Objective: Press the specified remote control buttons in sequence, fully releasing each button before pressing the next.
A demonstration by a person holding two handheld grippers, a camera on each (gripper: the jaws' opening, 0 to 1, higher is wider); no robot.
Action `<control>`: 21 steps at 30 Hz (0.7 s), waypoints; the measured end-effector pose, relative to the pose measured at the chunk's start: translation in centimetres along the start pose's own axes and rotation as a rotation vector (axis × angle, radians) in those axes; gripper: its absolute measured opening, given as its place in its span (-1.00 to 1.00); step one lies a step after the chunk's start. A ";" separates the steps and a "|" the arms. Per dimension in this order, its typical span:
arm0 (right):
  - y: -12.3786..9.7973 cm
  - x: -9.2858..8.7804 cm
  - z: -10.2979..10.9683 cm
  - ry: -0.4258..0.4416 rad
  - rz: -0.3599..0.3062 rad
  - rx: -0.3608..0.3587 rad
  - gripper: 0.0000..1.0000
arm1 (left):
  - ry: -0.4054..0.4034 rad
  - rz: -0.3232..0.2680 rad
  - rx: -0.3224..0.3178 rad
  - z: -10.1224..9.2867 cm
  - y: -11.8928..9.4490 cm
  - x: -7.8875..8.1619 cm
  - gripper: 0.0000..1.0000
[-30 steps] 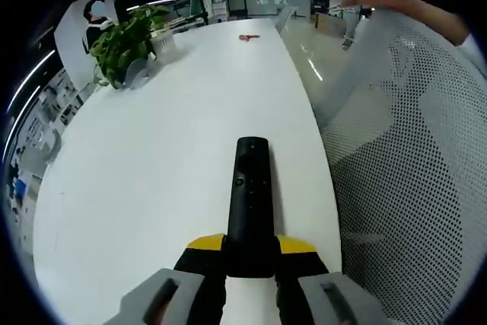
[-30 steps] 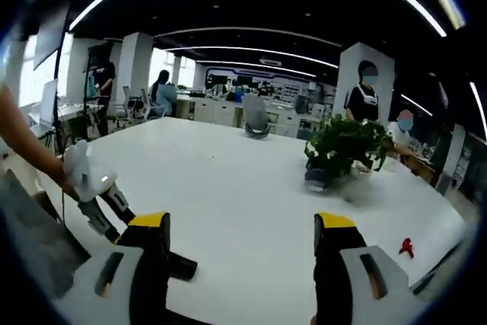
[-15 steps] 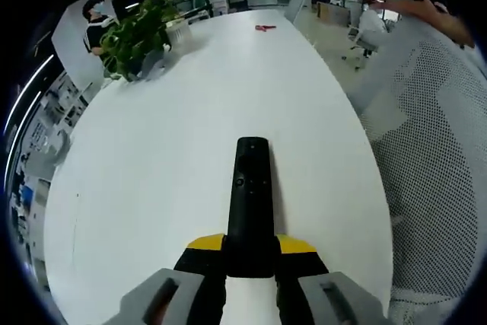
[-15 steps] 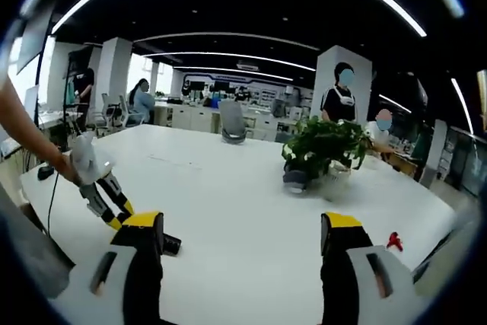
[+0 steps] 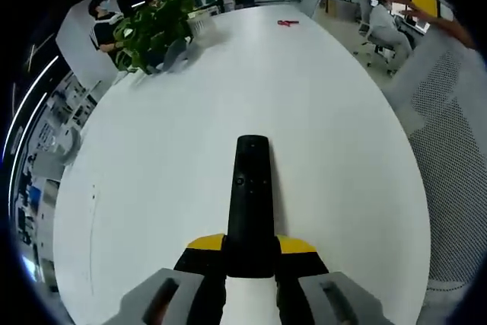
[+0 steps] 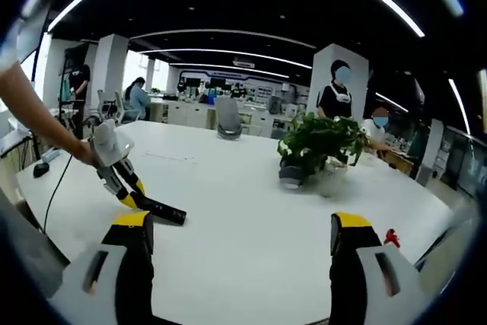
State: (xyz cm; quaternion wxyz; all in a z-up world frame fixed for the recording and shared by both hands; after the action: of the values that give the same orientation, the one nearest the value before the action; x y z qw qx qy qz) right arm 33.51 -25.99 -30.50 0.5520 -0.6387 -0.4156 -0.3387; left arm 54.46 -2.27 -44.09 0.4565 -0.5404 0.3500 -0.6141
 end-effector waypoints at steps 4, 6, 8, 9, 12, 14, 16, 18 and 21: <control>0.1 -0.2 -0.1 0.001 0.011 -0.008 0.97 | -0.005 0.004 0.015 2.0 0.5 0.2 -0.55; 0.2 -0.3 -0.1 -0.004 0.025 -0.008 0.96 | 0.000 0.012 0.021 2.9 0.8 0.3 -0.55; 0.2 -0.3 -0.1 -0.006 0.029 -0.007 0.95 | -0.003 0.017 0.029 3.8 0.9 0.3 -0.55; 0.2 -0.4 -0.1 -0.006 0.032 -0.009 0.94 | -0.005 0.021 0.029 4.0 1.0 0.3 -0.55; 0.2 -0.5 -0.1 -0.005 0.042 -0.013 0.92 | 0.001 0.028 0.021 4.7 1.2 0.3 -0.54; 0.2 -0.6 -0.1 -0.008 0.050 -0.016 0.90 | 0.006 0.033 0.009 4.9 1.3 0.4 -0.54; 0.2 -0.6 -0.1 -0.007 0.050 -0.016 0.89 | 0.013 0.044 0.004 5.0 1.5 0.3 -0.54; 0.3 -0.6 -0.1 -0.006 0.055 -0.016 0.88 | 0.015 0.052 0.001 5.2 1.8 0.3 -0.54; 0.3 -0.7 0.0 -0.009 0.061 -0.014 0.86 | 0.010 0.061 -0.005 5.1 2.1 0.3 -0.54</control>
State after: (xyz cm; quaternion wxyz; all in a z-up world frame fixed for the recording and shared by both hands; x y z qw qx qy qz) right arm 33.45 -26.17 -31.25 0.5558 -0.6564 -0.3959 -0.3217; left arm 59.88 -2.88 -45.02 0.4720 -0.5275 0.3702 -0.6016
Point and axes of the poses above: the point that each gripper's makers call its tool centre point, and the gripper's own axes: y roughly forward along the fingers, z roughly to its left, x roughly out of its top, the point moved 6 cm from there along -y, roughly backward along the fingers, and after that the axes turned 8 degrees about z, right-handed, at the moved point
